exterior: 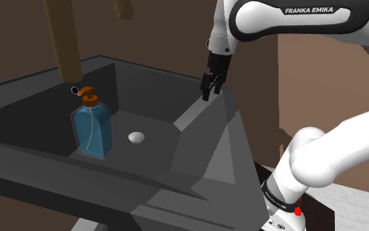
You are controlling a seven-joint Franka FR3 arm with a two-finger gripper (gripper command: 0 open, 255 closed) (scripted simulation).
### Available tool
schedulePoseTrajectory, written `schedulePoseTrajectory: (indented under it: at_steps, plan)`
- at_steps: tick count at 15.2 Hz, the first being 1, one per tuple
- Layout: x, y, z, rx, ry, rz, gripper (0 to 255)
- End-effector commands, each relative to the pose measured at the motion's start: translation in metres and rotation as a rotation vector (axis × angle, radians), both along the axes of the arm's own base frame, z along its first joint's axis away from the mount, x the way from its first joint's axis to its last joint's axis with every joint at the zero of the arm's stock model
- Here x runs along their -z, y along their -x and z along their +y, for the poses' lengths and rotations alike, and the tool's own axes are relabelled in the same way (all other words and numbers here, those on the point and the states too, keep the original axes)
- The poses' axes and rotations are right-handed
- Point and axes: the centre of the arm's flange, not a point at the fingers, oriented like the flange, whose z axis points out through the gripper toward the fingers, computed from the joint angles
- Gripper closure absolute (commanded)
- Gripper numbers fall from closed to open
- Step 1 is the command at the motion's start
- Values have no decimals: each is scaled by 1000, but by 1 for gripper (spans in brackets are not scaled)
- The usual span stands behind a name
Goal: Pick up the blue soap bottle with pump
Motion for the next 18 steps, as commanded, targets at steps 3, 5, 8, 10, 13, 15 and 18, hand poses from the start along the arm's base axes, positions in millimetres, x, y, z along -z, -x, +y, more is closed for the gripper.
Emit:
schedulePoseTrajectory:
  at_steps: [3, 5, 8, 10, 13, 15, 18]
  plan:
    - [5, -24, 41, -56, -27, -30, 0]
    - [6, -35, 63, -83, -40, -44, 0]
    - [8, -50, 95, -125, -59, -66, 0]
    - [8, -59, 116, -152, -72, -81, 0]
    - [8, -71, 150, -194, -91, -102, 0]
    - [7, -79, 172, -221, -104, -117, 0]
    - [5, -89, 206, -263, -123, -138, 0]
